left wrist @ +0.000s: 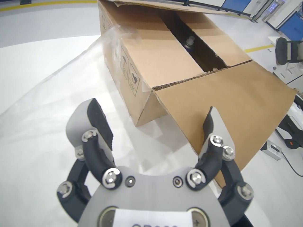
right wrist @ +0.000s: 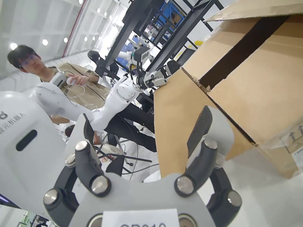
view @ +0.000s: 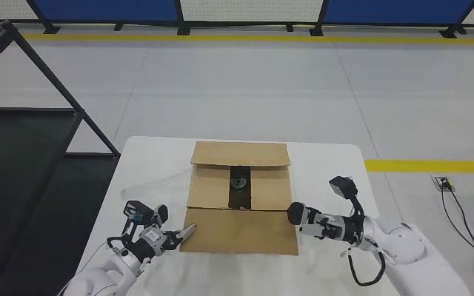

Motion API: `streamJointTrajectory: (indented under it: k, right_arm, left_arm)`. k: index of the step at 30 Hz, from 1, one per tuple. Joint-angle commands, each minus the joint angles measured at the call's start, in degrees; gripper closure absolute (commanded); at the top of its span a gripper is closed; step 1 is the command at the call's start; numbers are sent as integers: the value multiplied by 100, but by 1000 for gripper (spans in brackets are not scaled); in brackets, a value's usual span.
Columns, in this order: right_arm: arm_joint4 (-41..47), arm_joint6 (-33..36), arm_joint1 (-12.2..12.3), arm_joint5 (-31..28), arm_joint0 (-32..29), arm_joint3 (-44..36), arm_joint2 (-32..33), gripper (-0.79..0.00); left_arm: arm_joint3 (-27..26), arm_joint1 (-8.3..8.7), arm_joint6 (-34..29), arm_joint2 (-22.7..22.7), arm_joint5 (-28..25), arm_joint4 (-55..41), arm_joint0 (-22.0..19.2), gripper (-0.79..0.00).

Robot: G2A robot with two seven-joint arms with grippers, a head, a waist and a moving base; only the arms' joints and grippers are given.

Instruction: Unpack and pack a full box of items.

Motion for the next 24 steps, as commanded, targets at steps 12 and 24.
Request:
streamJointTrajectory:
  k: [12,24]
  right_arm:
    - [280,-190,-51,622,167,12,-57,-785]
    - [152,-1335,-321,2305,774,310,-692,-785]
  left_arm:
    - [40,2,-68,48,43,20,-30,-785]
    - [11,18,15,78,-8,38,36,-785]
